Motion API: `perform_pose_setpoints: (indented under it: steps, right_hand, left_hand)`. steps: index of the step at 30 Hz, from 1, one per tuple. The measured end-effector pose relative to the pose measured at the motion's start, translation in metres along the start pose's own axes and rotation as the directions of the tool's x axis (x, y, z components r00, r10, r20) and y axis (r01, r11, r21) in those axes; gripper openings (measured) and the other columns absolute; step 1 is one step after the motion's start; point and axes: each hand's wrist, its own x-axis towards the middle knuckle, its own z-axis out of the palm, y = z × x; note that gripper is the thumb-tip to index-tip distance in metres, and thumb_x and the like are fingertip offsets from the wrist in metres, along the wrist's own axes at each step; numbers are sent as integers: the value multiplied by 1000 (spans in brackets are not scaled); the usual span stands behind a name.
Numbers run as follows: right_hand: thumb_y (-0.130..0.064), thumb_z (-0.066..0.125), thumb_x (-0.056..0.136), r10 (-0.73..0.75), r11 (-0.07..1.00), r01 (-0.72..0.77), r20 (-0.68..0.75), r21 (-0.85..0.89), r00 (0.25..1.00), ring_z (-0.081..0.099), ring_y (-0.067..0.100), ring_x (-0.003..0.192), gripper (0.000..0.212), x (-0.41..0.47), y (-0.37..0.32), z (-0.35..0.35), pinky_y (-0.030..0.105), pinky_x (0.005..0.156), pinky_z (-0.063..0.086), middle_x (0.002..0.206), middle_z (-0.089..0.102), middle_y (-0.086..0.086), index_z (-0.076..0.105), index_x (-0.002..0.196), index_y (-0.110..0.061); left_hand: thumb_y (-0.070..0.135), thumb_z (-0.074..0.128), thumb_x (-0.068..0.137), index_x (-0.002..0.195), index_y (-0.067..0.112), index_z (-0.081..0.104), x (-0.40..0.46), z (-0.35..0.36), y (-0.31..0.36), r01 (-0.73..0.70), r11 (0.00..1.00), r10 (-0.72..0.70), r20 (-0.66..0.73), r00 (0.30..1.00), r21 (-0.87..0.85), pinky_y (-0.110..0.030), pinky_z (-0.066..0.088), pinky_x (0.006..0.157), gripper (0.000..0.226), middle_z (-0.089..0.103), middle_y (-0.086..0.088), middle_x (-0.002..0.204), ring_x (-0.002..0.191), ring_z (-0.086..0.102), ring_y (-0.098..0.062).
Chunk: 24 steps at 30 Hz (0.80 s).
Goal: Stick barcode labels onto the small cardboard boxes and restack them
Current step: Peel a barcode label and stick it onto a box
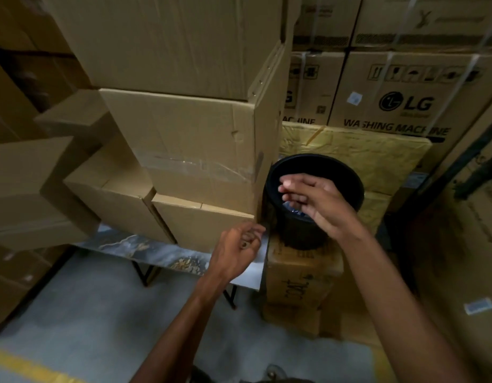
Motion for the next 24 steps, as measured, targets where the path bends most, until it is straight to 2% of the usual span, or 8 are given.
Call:
perform_pose_setpoints:
  steps: [2, 5, 8, 12, 16, 19, 22, 24]
  right_hand:
    - [-17, 69, 89, 21, 999, -25, 97, 41, 995, 70, 12, 80, 17, -13, -5, 17, 20, 74, 53, 92, 76, 7, 77, 103, -12]
    - [-23, 69, 83, 38, 994, -59, 216, 89, 976, 70, 14, 82, 22, -26, -7, 39, 22, 75, 52, 94, 76, 7, 79, 100, -13]
    - [-21, 68, 84, 59, 991, -94, 301, 100, 952, 71, 15, 81, 22, -33, -4, 62, 23, 73, 53, 95, 76, 9, 79, 100, -12]
    - [-21, 69, 83, 131, 979, -180, 387, 92, 913, 72, 15, 81, 23, -37, 8, 92, 21, 72, 54, 97, 76, 9, 77, 101, -12]
    - [-19, 69, 83, 199, 961, -259, 417, 93, 887, 71, 13, 80, 19, -35, 24, 126, 21, 73, 55, 96, 76, 8, 79, 98, -14]
    - [-19, 71, 80, 243, 946, -308, 403, 104, 883, 69, 11, 74, 16, -33, 37, 156, 20, 71, 54, 91, 76, 7, 80, 92, -15]
    - [-19, 71, 80, 290, 933, -352, 431, 71, 854, 68, 9, 71, 14, -31, 52, 188, 21, 71, 53, 89, 75, 6, 79, 92, -15]
    - [-17, 70, 86, 311, 930, -365, 455, 33, 834, 67, 9, 74, 11, -28, 62, 210, 23, 75, 52, 91, 75, 6, 79, 93, -16]
  left_hand:
    - [16, 65, 93, 110, 32, 73, -5, -8, -4, 7, 1000, -7, -14, 1000, 19, -24, 57, 78, 25, 73, 19, 91, 84, 69, -3]
    - [14, 65, 92, 105, 30, 73, -13, -19, -8, 9, 1000, -8, -50, 999, 25, -18, 53, 72, 23, 73, 18, 90, 81, 68, -1]
    - [14, 65, 94, 106, 29, 70, -22, -32, -14, 14, 999, -11, -90, 996, 31, -7, 46, 68, 20, 73, 13, 97, 85, 67, -1]
    - [14, 65, 96, 104, 22, 69, -32, -56, -27, 9, 999, -1, -181, 983, 43, -5, 45, 66, 13, 74, 7, 91, 85, 69, -1]
    - [10, 65, 97, 106, 15, 72, -42, -85, -47, -20, 999, 31, -244, 969, 48, -8, 47, 68, 12, 75, 5, 91, 85, 70, -1]
    - [7, 65, 93, 108, 20, 74, -49, -108, -64, 7, 1000, 0, -304, 953, 20, -17, 54, 70, 22, 76, 9, 93, 87, 71, -3]
    - [1, 65, 89, 95, 32, 70, -58, -132, -80, 21, 1000, -14, -363, 932, 16, -9, 49, 65, 32, 70, 22, 81, 79, 67, 8]
    - [8, 65, 88, 95, 34, 69, -65, -151, -91, 17, 1000, -13, -381, 925, 7, -8, 49, 67, 28, 70, 23, 81, 80, 68, 9]
